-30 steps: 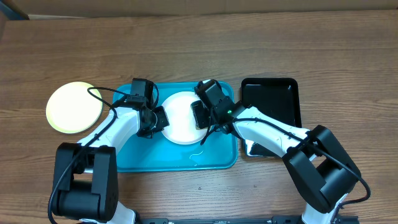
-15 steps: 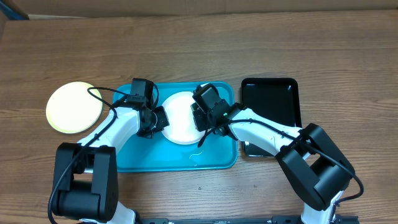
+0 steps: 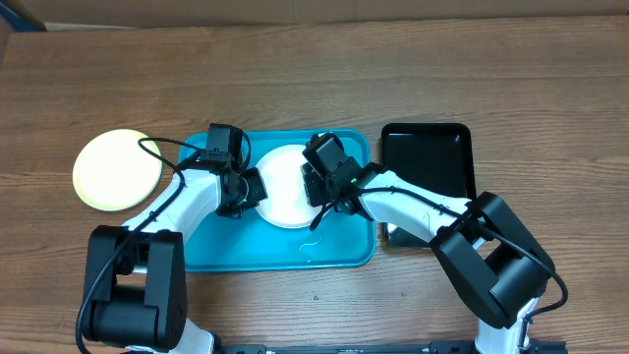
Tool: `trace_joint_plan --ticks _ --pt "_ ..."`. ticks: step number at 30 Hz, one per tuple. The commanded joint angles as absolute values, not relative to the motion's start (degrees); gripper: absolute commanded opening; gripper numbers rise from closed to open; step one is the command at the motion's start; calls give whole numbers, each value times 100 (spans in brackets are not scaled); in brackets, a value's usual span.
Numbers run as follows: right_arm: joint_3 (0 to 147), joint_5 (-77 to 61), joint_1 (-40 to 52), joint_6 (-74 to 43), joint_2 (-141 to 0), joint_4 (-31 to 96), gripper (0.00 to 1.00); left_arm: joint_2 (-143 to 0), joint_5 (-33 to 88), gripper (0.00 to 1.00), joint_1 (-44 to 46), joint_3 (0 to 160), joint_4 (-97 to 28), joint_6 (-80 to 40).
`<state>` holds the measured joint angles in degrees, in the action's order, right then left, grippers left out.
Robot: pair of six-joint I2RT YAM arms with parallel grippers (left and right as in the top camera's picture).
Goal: Clean dirty plates on tray and stack at the side
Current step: 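Scrub the white plate with the sponge while the left gripper holds it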
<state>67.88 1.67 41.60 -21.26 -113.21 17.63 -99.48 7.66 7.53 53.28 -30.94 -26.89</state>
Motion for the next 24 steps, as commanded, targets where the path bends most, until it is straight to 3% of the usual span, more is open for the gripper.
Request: trace_joint_plan --ticks 1,24 --pt "6777 -294 4185 -2460 -11660 1717 4 -10348 454 4 834 4991 -3164 -2727" --pt "6777 -1227 4580 -2904 -11716 945 4 -10348 449 4 834 4991 -3164 -2724"
